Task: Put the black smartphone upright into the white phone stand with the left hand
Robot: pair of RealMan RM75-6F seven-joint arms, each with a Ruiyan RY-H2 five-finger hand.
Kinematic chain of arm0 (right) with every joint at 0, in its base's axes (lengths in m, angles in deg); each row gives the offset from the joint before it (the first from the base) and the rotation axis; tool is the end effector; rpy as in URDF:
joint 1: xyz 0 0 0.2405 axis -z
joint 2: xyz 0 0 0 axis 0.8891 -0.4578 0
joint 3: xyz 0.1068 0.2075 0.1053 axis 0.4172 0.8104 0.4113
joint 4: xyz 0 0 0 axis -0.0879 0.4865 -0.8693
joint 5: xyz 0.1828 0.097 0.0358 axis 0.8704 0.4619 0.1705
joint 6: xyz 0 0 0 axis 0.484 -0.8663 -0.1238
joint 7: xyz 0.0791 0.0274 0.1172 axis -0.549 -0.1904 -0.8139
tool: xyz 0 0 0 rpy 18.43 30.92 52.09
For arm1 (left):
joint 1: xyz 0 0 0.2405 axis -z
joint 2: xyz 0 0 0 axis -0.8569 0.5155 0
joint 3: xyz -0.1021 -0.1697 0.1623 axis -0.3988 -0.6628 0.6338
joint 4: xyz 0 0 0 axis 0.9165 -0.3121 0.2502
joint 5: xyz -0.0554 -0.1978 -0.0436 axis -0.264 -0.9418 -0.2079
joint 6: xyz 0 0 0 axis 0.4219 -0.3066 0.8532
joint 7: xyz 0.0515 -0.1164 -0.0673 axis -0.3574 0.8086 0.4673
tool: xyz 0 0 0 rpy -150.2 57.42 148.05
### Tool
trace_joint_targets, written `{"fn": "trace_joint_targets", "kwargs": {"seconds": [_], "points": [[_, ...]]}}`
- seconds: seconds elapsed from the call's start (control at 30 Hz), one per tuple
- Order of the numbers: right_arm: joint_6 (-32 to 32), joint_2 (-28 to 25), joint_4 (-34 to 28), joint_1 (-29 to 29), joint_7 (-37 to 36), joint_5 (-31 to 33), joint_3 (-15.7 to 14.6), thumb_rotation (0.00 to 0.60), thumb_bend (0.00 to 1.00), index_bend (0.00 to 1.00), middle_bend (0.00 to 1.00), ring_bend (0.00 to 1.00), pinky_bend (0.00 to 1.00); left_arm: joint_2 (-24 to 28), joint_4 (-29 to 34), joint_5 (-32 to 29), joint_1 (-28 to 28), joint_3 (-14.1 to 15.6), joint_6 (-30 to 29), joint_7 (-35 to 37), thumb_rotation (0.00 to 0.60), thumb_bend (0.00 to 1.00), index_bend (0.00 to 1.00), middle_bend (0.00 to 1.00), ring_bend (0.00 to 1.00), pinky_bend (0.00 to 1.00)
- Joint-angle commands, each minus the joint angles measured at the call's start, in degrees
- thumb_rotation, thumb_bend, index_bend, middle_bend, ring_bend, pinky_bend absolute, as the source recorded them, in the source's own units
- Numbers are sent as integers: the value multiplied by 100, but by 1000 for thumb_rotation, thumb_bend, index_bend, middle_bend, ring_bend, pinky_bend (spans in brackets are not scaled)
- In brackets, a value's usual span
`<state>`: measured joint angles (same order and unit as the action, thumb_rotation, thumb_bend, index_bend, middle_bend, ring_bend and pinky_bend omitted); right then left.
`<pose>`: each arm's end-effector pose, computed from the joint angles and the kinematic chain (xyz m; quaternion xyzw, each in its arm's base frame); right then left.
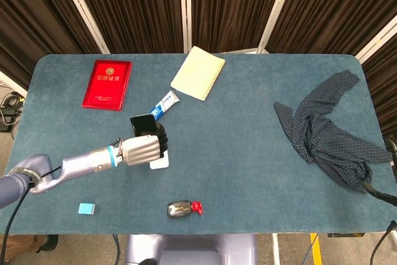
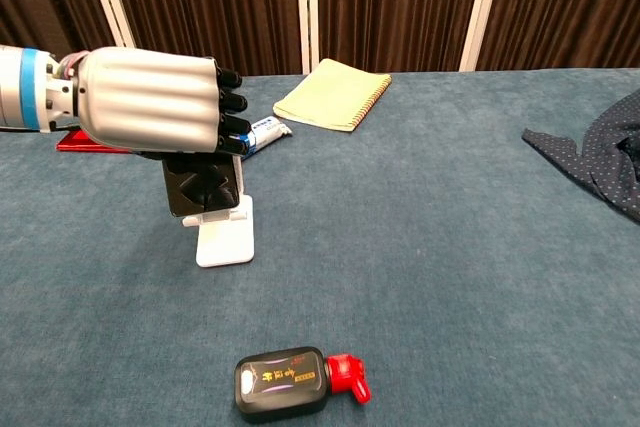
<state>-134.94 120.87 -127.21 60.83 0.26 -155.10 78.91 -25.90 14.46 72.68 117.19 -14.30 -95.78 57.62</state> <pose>-0.3199 -0.1772 0.2315 0.5425 -0.3773 0.4506 0.6002 -0.1286 0.3609 0.0231 -0.8732 0.3302 -0.2090 0.2912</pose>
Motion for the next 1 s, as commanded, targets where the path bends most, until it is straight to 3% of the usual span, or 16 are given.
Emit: {"fn": "trace_joint_targets", "kwargs": {"seconds": [0.03, 0.4, 0.5, 0.63, 0.73, 0.83, 1.0], "points": [[7, -3, 25, 4, -40, 28, 10, 600, 0, 0, 0, 0, 0, -32, -24, -6, 28, 14, 19, -3, 600, 0, 600, 433, 429, 369], [-9, -10, 35, 11, -91, 9, 10, 600, 0, 0, 0, 0, 0, -142, -29, -49, 105, 73, 95, -46, 600, 0, 586, 423, 426, 361], [-3, -19, 25, 12, -95, 8, 7, 600, 0, 0, 0, 0, 0, -155, -26, -68, 116, 88, 148, -112, 600, 0, 545, 359, 357, 320], [-8, -17, 23, 15, -92, 3, 5, 600, 0, 0, 0, 0, 0, -103, 38, -93, 132, 114, 271, -236, 600, 0, 283, 78, 99, 215], [-9, -14, 25, 13, -92, 3, 7, 600, 0, 0, 0, 0, 0, -61, 96, -89, 141, 126, 294, -321, 600, 0, 79, 0, 6, 139], [-3, -12, 30, 12, -93, 4, 6, 600, 0, 0, 0, 0, 0, -64, 115, -148, 104, 98, 248, -361, 600, 0, 1, 0, 0, 92], [-17, -14, 20, 17, -86, 1, 9, 600, 0, 0, 0, 0, 0, -38, 108, -129, 65, 127, 69, -317, 600, 0, 0, 0, 0, 75]]}}
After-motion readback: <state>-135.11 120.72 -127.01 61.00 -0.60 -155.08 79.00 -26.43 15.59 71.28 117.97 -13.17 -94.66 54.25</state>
